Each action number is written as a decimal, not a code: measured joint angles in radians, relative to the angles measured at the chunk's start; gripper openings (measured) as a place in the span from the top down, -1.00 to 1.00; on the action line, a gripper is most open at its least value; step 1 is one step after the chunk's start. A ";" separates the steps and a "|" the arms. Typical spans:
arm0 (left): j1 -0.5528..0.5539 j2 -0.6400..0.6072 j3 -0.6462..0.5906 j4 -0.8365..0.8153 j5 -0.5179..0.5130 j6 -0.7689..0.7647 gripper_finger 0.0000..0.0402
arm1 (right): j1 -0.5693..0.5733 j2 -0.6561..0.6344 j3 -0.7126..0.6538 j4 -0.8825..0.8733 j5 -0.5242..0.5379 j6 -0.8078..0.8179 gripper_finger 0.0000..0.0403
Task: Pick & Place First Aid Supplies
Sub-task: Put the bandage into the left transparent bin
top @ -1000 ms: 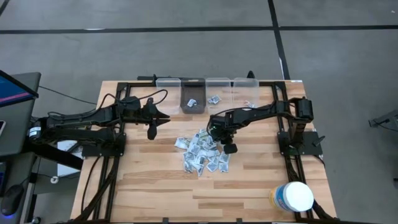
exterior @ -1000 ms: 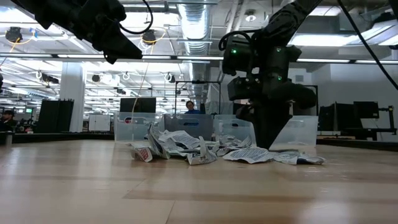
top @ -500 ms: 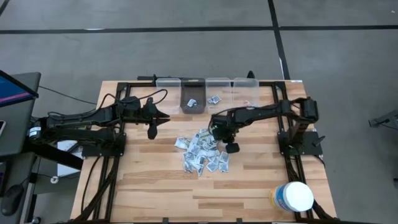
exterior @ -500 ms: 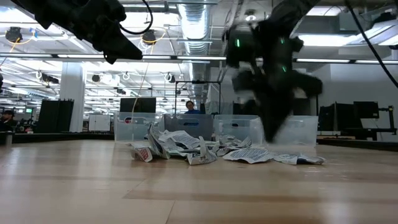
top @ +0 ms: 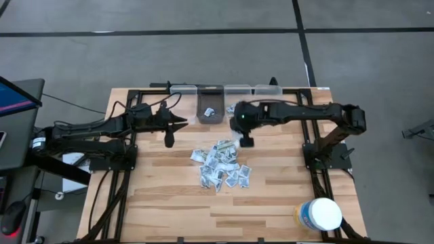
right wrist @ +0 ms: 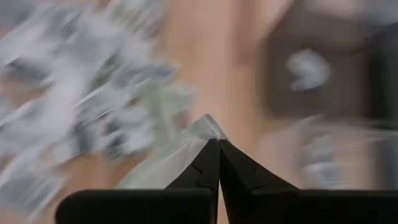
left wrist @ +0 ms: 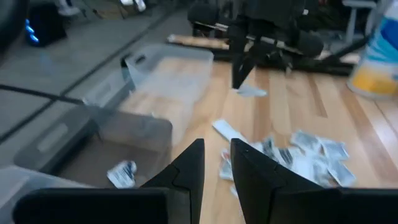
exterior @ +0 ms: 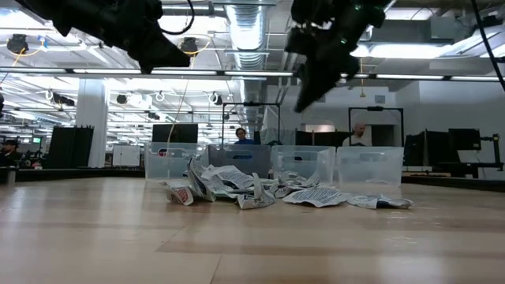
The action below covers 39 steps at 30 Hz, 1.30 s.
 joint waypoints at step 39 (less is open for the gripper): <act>0.051 0.444 0.000 0.824 0.015 -0.295 0.10 | -0.035 0.025 0.108 0.659 0.186 -0.125 1.00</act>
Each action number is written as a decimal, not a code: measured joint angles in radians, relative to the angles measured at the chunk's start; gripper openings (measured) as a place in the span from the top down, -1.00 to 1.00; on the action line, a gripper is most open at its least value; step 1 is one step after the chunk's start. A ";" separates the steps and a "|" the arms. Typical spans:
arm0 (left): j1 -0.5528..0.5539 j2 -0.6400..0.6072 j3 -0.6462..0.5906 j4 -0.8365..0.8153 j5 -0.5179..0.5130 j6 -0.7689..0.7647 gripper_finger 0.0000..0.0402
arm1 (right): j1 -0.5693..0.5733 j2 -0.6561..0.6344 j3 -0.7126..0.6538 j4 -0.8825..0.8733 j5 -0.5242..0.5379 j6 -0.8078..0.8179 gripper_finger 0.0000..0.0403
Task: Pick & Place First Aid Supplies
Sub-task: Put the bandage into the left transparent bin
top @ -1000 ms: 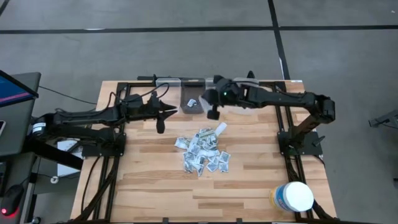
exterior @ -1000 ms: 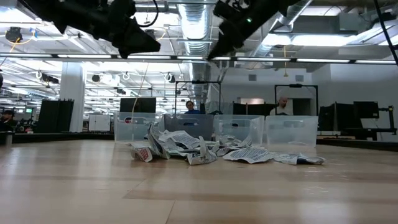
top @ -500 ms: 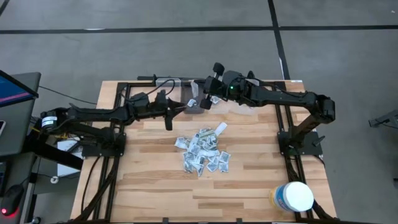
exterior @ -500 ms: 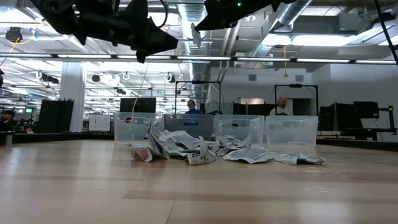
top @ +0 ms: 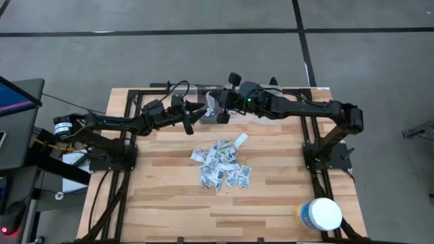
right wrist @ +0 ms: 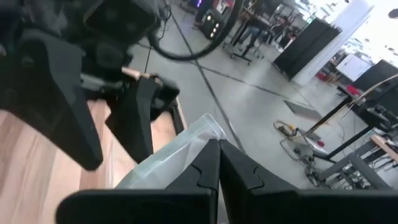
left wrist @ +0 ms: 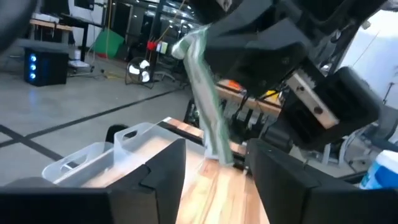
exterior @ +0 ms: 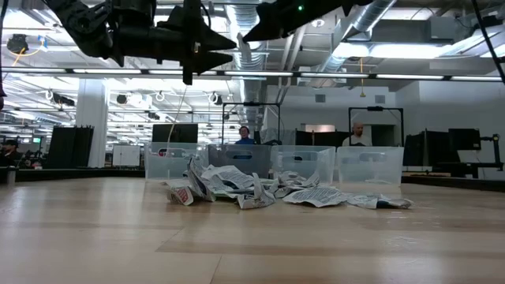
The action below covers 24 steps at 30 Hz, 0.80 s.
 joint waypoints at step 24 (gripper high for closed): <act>0.000 0.090 0.067 0.074 0.004 -0.130 0.07 | 0.013 -0.001 0.001 0.062 0.000 -0.007 1.00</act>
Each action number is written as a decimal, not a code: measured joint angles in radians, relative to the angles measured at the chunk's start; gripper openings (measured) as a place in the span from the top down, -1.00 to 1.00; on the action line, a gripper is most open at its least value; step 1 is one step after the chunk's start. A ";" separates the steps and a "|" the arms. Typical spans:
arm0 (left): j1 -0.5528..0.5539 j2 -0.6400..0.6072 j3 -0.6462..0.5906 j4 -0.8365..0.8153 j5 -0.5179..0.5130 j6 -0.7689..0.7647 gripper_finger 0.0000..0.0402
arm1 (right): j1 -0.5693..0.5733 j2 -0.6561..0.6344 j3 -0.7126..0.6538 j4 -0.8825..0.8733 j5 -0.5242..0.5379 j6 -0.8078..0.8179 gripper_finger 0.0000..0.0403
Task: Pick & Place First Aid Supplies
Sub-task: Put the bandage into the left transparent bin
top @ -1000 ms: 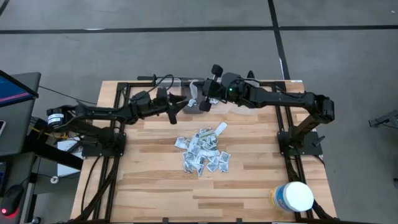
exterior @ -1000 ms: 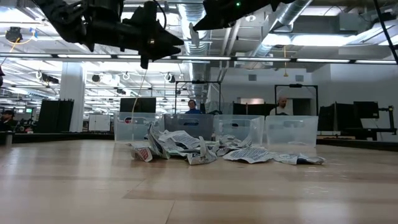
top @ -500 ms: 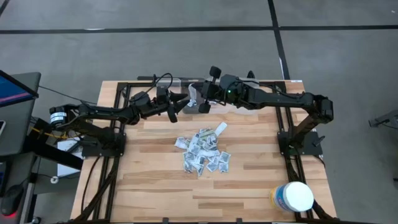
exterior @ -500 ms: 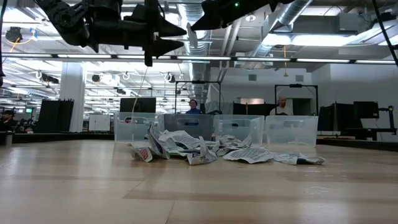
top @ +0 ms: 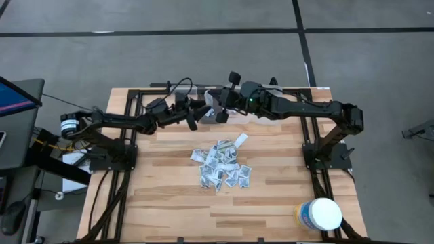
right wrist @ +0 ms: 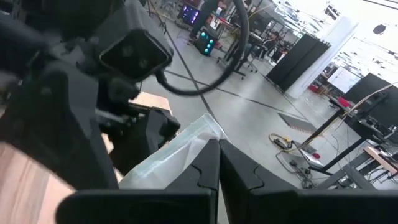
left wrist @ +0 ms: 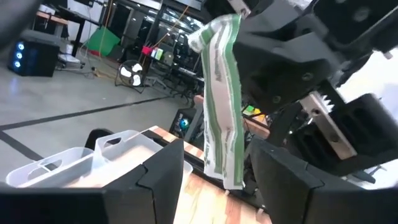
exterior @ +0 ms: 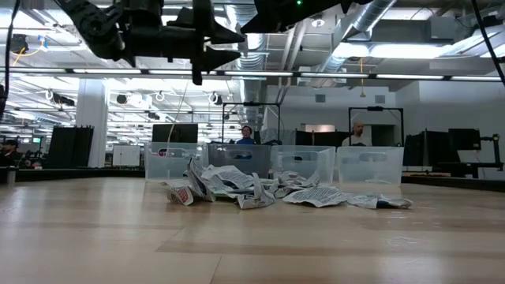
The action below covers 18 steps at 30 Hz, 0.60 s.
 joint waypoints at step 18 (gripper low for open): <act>0.000 0.052 0.046 0.004 -0.049 0.150 0.45 | 0.040 0.000 0.000 -0.011 0.018 -0.049 1.00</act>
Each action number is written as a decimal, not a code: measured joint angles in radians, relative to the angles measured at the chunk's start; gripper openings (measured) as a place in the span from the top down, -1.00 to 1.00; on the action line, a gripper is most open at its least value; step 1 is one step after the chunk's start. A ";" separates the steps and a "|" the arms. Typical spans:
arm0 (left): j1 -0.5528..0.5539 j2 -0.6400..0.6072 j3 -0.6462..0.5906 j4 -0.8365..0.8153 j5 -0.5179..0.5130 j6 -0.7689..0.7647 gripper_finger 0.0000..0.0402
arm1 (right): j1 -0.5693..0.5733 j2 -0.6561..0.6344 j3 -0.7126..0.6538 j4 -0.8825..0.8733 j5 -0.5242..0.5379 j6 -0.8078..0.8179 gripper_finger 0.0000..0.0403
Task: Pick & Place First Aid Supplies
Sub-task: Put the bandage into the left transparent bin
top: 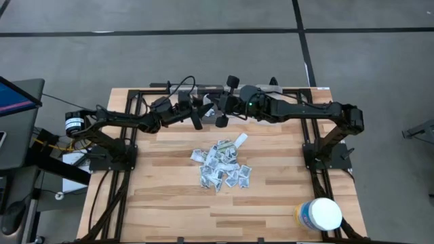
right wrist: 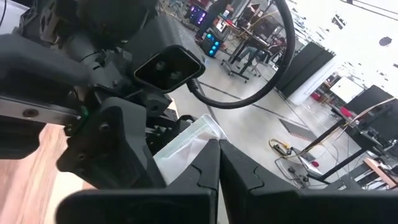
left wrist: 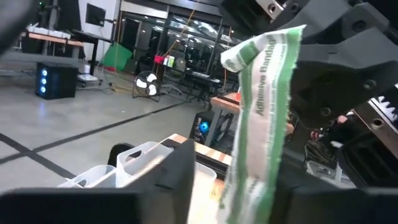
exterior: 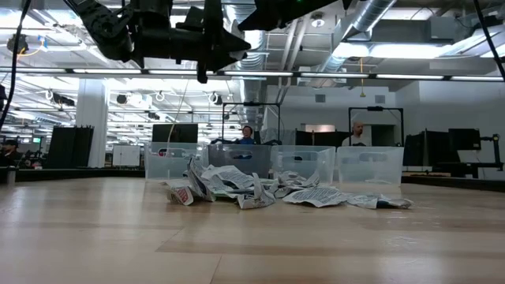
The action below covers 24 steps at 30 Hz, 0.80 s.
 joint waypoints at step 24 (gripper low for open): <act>0.174 -0.218 0.000 -0.426 -0.175 0.331 0.95 | -0.055 -0.001 0.000 -0.179 0.000 0.184 0.23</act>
